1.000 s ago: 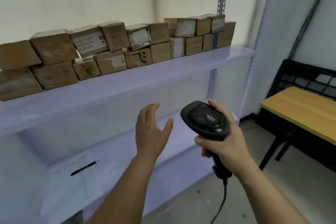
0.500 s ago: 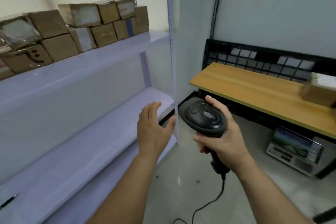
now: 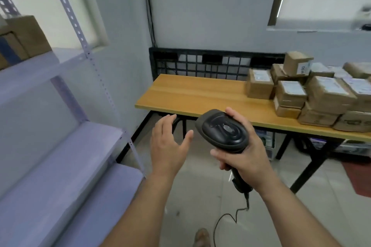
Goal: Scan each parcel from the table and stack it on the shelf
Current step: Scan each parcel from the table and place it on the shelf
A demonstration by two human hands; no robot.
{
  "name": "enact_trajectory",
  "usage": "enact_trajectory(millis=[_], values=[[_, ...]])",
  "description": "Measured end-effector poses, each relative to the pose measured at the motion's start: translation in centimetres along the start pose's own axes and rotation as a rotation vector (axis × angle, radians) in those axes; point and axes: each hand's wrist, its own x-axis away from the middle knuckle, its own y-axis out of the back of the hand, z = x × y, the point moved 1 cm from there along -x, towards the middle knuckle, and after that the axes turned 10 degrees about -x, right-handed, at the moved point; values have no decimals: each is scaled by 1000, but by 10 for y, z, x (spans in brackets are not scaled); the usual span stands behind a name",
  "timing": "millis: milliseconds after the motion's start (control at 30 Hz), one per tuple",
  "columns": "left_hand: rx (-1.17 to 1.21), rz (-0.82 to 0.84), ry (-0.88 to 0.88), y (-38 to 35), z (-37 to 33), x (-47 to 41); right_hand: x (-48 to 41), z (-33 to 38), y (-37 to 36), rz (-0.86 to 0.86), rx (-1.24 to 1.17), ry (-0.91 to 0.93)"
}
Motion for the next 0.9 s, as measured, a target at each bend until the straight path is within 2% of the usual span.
enact_trajectory(millis=[300, 500, 900], values=[[55, 163, -90, -94, -49, -91, -81, -2, 78, -178, 78, -12], [97, 238, -140, -154, -76, -149, -135, -6, 120, -235, 130, 1], [88, 359, -186, -251, -119, -200, -189, -24, 204, -355, 179, -55]])
